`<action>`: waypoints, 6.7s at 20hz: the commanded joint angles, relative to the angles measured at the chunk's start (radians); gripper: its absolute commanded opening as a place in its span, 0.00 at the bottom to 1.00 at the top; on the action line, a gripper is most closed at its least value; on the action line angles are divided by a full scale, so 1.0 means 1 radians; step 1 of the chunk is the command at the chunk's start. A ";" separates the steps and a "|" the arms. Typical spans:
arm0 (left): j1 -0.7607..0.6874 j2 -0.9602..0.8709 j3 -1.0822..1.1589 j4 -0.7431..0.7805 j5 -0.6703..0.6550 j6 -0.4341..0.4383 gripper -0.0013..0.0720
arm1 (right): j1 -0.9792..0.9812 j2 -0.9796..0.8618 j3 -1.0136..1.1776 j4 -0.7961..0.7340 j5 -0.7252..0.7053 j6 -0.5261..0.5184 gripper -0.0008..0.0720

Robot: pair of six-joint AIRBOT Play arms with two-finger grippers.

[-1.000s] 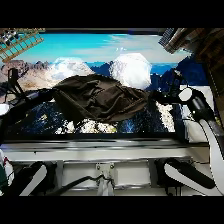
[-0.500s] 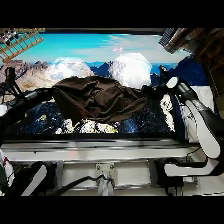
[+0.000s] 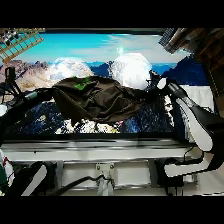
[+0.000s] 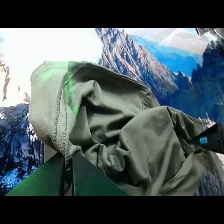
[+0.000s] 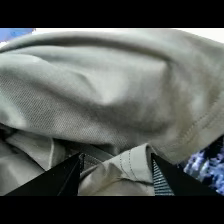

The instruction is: Fold the clothes and pants, and hang the long-sleeved shirts on hangers.

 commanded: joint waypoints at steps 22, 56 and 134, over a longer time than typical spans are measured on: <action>0.003 -0.002 0.001 0.000 0.003 -0.019 0.02 | 0.040 0.015 0.004 -0.015 0.010 -0.014 0.05; 0.084 0.240 0.874 0.323 -0.312 -0.237 0.02 | 0.037 0.674 0.678 -0.111 0.326 -0.052 0.05; 0.179 -0.039 -0.174 0.389 0.004 -0.572 0.03 | -0.296 0.609 -0.752 0.299 -0.066 -0.124 0.59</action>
